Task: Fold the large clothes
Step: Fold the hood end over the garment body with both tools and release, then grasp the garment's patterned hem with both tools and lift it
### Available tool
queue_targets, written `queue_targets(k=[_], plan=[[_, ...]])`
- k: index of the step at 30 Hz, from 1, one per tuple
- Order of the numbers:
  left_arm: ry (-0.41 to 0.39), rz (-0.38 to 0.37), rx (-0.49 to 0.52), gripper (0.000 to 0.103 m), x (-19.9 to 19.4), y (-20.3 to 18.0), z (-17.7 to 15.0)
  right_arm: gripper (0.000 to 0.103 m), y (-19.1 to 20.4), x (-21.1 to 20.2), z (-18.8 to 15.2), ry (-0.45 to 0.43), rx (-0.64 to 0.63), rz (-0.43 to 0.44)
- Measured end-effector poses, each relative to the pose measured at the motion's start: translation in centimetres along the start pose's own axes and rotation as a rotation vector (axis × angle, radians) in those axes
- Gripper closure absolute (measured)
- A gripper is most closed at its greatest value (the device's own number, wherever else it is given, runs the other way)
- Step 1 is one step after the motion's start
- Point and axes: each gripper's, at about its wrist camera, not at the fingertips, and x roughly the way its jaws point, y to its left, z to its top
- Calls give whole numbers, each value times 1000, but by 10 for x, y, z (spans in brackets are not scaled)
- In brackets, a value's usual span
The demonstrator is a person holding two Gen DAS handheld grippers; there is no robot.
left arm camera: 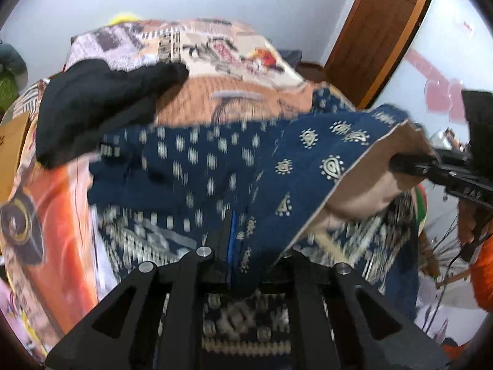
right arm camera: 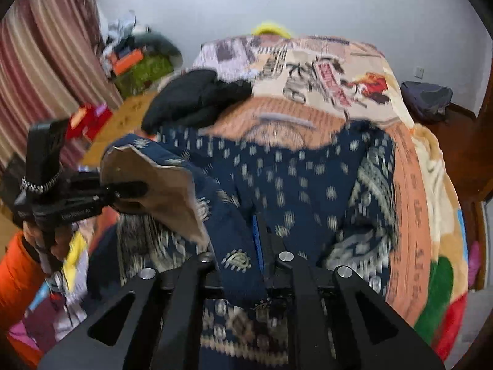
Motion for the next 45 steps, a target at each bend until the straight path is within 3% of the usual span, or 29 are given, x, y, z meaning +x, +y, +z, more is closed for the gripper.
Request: queue_targets(k=[2, 6, 10, 15, 19, 23, 26, 30, 36, 40, 45], plan=[[29, 28, 3, 84, 1, -4, -17, 81, 0, -1, -9, 22, 3, 4], [72, 85, 3, 58, 2, -6, -46, 68, -2, -11, -28, 28, 6, -10], [100, 122, 2, 57, -6, -5, -65, 63, -1, -25, -37, 25, -5, -22], [41, 149, -13, 54, -38, 3, -63, 60, 0, -47, -29, -21, -29, -47], [-52, 116, -45, 45, -65, 10, -36, 26, 2, -61, -11, -115, -36, -59], [-106, 157, -55, 42, -64, 8, -3, 26, 2, -47, 5, -139, -26, -93], [-105, 119, -82, 37, -46, 4, 11, 26, -2, -23, 7, -105, 12, -102], [-19, 99, -87, 34, -4, -5, 8, 26, -3, 7, -8, -23, 7, -156], [108, 141, -69, 34, 56, -6, -15, 26, -12, 33, -30, 114, -12, -144], [90, 113, -87, 34, 46, 4, -11, 26, -16, 10, -24, 65, -31, -142], [-18, 145, -144, 34, 3, 39, 5, 26, -33, -25, -5, -64, 30, -128]])
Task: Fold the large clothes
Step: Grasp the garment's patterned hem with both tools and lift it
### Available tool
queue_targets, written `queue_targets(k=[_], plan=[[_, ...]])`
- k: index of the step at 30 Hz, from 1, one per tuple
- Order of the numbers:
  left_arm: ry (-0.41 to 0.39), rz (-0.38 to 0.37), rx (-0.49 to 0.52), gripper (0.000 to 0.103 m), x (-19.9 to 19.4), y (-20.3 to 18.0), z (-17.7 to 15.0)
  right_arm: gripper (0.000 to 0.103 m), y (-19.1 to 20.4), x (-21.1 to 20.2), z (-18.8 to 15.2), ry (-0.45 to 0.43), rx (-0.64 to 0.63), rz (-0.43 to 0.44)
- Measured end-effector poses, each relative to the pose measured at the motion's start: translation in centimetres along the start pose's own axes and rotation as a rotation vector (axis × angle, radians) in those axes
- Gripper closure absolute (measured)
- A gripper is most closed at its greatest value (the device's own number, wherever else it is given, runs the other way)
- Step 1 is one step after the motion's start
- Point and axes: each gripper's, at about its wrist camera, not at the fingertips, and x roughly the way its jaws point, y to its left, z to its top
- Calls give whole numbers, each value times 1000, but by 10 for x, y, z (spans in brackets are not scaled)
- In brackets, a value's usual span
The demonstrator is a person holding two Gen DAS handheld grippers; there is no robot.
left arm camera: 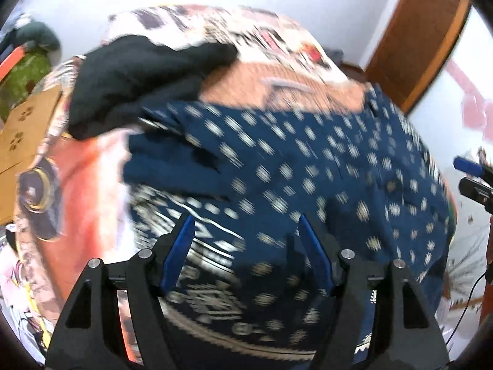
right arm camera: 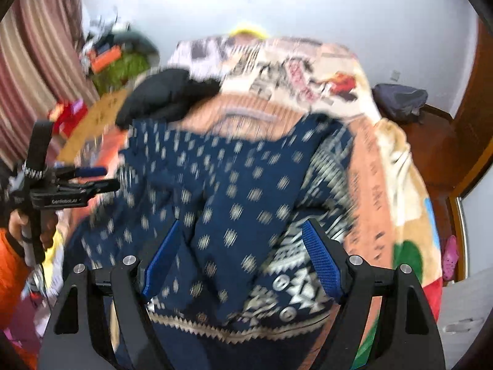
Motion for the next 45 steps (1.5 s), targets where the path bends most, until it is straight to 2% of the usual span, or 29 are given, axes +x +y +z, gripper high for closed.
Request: queue_targets(k=[1, 4, 7, 11, 17, 20, 25, 27, 29, 30, 31, 32, 33, 34, 36, 39, 41, 45], plan=[[-15, 6, -18, 34, -5, 8, 3, 25, -8, -5, 5, -27, 27, 1], [-57, 30, -97, 24, -14, 43, 12, 21, -28, -9, 15, -61, 99, -5], [-40, 13, -220, 24, -3, 83, 15, 20, -48, -1, 21, -60, 174, -2], [6, -89, -357, 24, 23, 117, 10, 20, -73, 24, 20, -10, 291, 13], [67, -259, -524, 24, 73, 145, 0, 21, -101, 62, 12, 84, 452, 122], [79, -307, -575, 24, 95, 153, -2, 20, -106, 69, 13, 84, 477, 175], [33, -429, -586, 24, 110, 152, 12, 20, -114, 84, 20, 75, 515, 257], [31, -472, -597, 24, 117, 148, 18, 27, -113, 91, 24, 74, 524, 281], [30, -468, -619, 24, 122, 144, 22, 55, -111, 99, 28, 94, 536, 276], [36, -455, -619, 24, 123, 141, 24, 63, -111, 104, 29, 114, 553, 276], [42, -430, -609, 26, 122, 137, 25, 73, -112, 109, 29, 138, 567, 286], [54, -392, -587, 38, 120, 132, 27, 75, -111, 111, 28, 147, 575, 291], [67, -351, -564, 56, 118, 126, 27, 77, -109, 110, 28, 151, 573, 284], [86, -296, -531, 65, 115, 120, 28, 80, -107, 106, 30, 148, 561, 279], [87, -268, -496, 82, 107, 111, 27, 82, -103, 97, 35, 128, 539, 282], [75, -241, -480, 86, 86, 103, 30, 83, -90, 74, 53, 83, 483, 273], [41, -250, -465, 87, 63, 100, 38, 83, -80, 65, 67, 65, 454, 258], [-73, -244, -413, 88, 7, 94, 64, 84, -59, 52, 102, 22, 387, 276]])
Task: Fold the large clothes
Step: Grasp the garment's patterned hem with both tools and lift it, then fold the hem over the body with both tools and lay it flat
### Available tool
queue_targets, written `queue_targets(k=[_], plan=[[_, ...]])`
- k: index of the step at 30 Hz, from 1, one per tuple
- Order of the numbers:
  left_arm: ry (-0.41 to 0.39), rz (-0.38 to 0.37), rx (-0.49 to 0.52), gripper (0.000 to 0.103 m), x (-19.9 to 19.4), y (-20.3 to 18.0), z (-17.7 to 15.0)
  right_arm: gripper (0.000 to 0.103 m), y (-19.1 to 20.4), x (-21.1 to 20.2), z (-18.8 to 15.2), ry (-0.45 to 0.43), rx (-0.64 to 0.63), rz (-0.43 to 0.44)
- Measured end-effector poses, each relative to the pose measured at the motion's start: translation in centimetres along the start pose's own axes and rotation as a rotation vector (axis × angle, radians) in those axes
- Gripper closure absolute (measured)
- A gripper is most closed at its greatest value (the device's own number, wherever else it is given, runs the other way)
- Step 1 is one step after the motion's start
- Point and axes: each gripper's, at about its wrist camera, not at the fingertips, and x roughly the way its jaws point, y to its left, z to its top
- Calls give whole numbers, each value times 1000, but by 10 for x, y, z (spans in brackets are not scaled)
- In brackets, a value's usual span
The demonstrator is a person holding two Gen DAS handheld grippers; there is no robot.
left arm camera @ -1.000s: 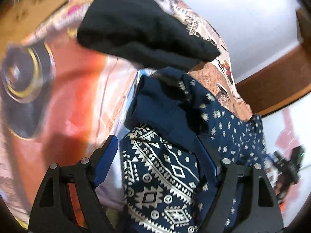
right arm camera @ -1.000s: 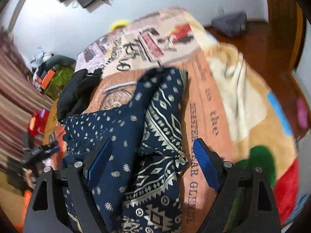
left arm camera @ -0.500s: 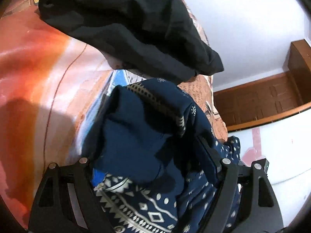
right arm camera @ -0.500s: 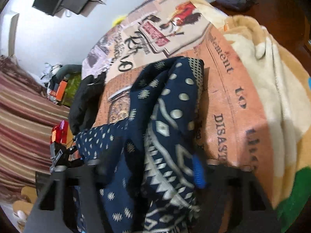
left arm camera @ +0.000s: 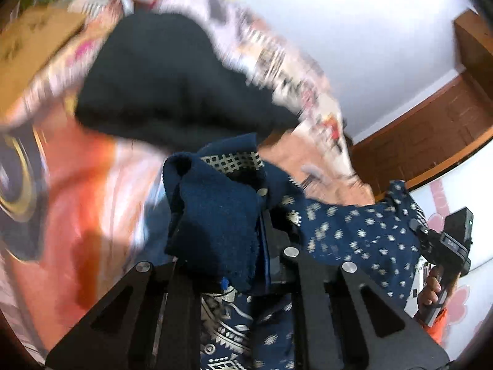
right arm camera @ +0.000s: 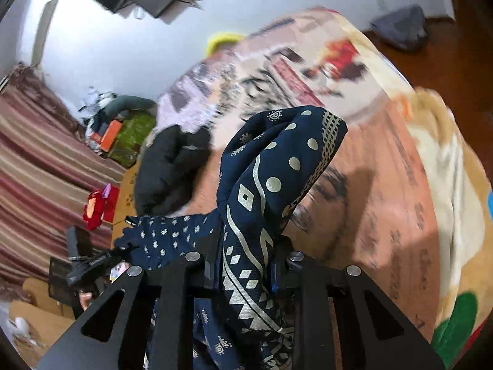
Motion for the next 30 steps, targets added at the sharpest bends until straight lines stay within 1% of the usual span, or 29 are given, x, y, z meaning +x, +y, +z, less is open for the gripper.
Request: queue_targets(k=[2, 3, 5, 7, 9, 11, 13, 15, 17, 18, 20, 22, 24, 25, 27, 28, 30], plan=[[-60, 1, 38, 89, -27, -13, 15, 84, 16, 0, 10, -24, -40, 9], [-83, 7, 54, 89, -37, -13, 23, 84, 25, -1, 17, -41, -61, 18], [-126, 35, 85, 89, -49, -19, 36, 84, 34, 1, 27, -68, -80, 33], [-144, 51, 99, 88, -53, -15, 46, 84, 35, 8, 38, -86, -85, 51], [-134, 66, 84, 88, -46, -5, 52, 84, 27, 20, 45, -79, -66, 60], [-107, 87, 73, 88, -32, 11, 53, 83, 13, 41, 49, -59, -52, 26], [-72, 121, 67, 87, -4, 24, 52, 83, 0, 64, 47, -31, -53, -30], [-34, 170, 69, 86, 25, 37, 45, 83, -14, 84, 45, 1, -47, -85], [-5, 251, 97, 84, 50, 48, 40, 81, -32, 104, 41, 25, -51, -156], [6, 279, 113, 83, 60, 52, 38, 80, -39, 109, 40, 33, -50, -182], [32, 320, 138, 79, 73, 56, 33, 77, -59, 119, 37, 57, -12, -210], [46, 324, 136, 78, 80, 61, 31, 73, -73, 122, 36, 86, 42, -223], [46, 321, 132, 77, 78, 62, 29, 73, -77, 118, 36, 98, 61, -226], [44, 321, 133, 76, 75, 61, 28, 73, -76, 113, 36, 92, 57, -238], [45, 323, 139, 73, 69, 57, 25, 73, -69, 97, 36, 65, 16, -334], [46, 324, 143, 72, 64, 52, 24, 73, -64, 90, 35, 57, 0, -344], [45, 330, 160, 69, 54, 43, 22, 73, -54, 67, 34, 39, -20, -318]])
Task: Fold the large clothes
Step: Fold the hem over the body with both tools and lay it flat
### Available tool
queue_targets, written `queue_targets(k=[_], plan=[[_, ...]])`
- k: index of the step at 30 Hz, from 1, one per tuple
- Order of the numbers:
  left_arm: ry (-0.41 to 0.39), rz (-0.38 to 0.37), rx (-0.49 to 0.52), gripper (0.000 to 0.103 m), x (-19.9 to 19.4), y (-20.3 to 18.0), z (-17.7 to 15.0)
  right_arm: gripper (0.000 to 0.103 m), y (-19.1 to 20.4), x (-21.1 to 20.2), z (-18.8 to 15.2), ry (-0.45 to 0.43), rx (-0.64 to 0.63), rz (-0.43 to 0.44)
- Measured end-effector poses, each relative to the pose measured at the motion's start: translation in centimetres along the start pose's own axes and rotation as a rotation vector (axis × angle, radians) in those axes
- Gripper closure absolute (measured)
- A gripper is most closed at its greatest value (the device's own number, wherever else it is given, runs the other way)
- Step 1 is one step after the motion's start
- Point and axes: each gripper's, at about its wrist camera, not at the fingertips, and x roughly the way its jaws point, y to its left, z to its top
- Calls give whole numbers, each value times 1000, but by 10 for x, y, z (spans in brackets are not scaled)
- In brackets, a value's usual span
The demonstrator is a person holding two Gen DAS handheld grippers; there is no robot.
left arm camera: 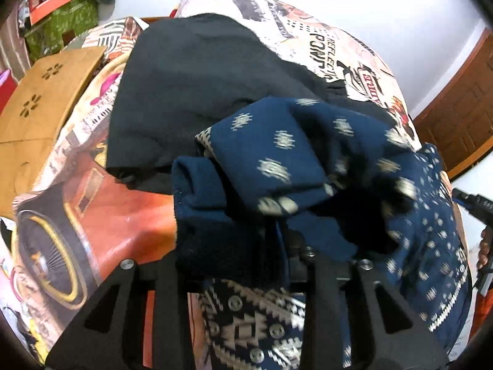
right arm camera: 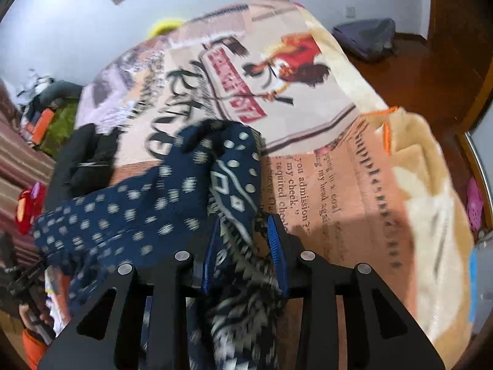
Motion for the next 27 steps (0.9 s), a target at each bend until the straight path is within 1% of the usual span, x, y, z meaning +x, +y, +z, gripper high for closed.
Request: queue_targets(k=[3, 6, 7, 8, 10, 12, 13, 14, 16, 18, 19, 20, 22, 25, 27], plan=[[-27, 22, 43, 66, -26, -11, -4, 72, 1, -32, -6, -38, -10, 26], [-68, 54, 90, 66, -59, -24, -12, 70, 11, -78, -21, -95, -61, 32], [-85, 57, 100, 65, -74, -27, -17, 66, 17, -88, -23, -112, -82, 29], [-96, 55, 103, 65, -83, -29, -20, 59, 21, -100, -29, -132, -106, 26], [-122, 52, 110, 61, -106, -32, -27, 55, 31, -122, -41, -179, -162, 15], [-156, 58, 119, 54, -129, -35, -35, 48, 38, -144, -57, -219, -219, 23], [-171, 62, 123, 52, -139, -35, -40, 42, 40, -150, -64, -231, -237, 31], [-182, 67, 129, 48, -150, -36, -45, 40, 41, -157, -71, -241, -248, 36], [-190, 75, 141, 38, -167, -35, -56, 37, 42, -167, -86, -254, -262, 44], [-191, 78, 144, 26, -177, -34, -68, 36, 41, -170, -99, -248, -262, 50], [-187, 72, 144, 22, -181, -31, -75, 36, 40, -170, -105, -240, -262, 48], [-178, 62, 141, 16, -183, -29, -82, 36, 40, -169, -111, -231, -263, 47], [-158, 31, 131, 14, -182, -23, -97, 36, 38, -166, -122, -210, -270, 45], [-38, 8, 133, 14, -159, -13, -119, 36, 34, -157, -140, -168, -260, 37], [42, 10, 117, 15, -140, -4, -135, 36, 28, -141, -151, -110, -237, 35]])
